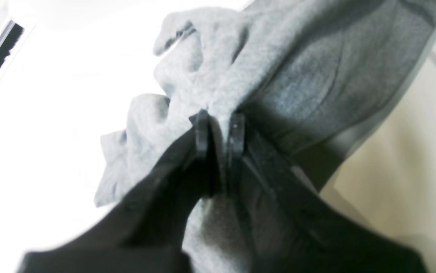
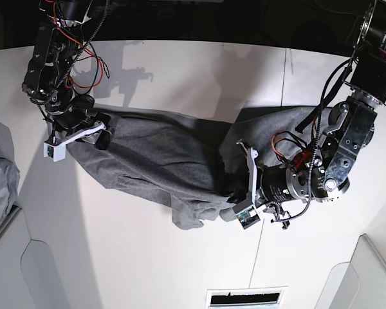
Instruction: Layout the t-shirt on the table in an organized manner, then fold the t-shirt properly
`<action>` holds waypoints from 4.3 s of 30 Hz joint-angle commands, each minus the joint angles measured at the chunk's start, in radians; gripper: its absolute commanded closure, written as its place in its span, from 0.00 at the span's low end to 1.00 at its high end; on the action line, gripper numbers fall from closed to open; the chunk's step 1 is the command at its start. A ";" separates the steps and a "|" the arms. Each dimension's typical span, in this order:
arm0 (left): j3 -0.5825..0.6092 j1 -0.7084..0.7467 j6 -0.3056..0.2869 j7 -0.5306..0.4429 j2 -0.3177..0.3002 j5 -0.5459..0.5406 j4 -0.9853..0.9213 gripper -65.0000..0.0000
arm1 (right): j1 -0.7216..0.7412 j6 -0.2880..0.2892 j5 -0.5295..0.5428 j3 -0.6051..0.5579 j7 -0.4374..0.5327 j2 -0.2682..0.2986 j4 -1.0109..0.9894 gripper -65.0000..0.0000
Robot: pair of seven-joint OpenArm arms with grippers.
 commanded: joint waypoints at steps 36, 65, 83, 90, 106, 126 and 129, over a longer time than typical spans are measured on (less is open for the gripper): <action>-0.244 0.096 0.164 0.094 -0.019 -0.114 0.040 0.40 | 0.150 0.038 -0.056 -0.021 0.098 0.165 -0.236 0.47; -0.313 0.093 0.074 0.007 -0.016 -0.126 -0.454 1.00 | 0.149 0.083 -0.075 -0.103 0.105 0.188 -0.199 1.00; -0.607 0.098 -0.104 0.265 -0.163 -0.561 -0.197 1.00 | 0.149 0.235 0.163 0.134 0.007 0.262 -0.080 1.00; -0.772 0.094 -0.104 0.263 -0.211 -0.647 -0.093 1.00 | 0.149 0.244 0.237 0.147 -0.024 0.263 0.003 1.00; -1.032 0.095 -0.104 0.307 -0.341 -0.718 0.226 1.00 | 0.151 0.244 0.425 0.156 -0.134 0.319 0.306 1.00; -0.793 0.148 -0.104 0.328 -0.232 -0.723 -0.336 0.60 | 0.079 0.217 0.326 0.163 -0.148 0.316 0.147 0.44; -0.793 0.151 -0.104 0.386 -0.232 -0.798 -0.325 0.60 | 0.040 0.212 0.313 0.195 -0.146 0.315 0.146 0.44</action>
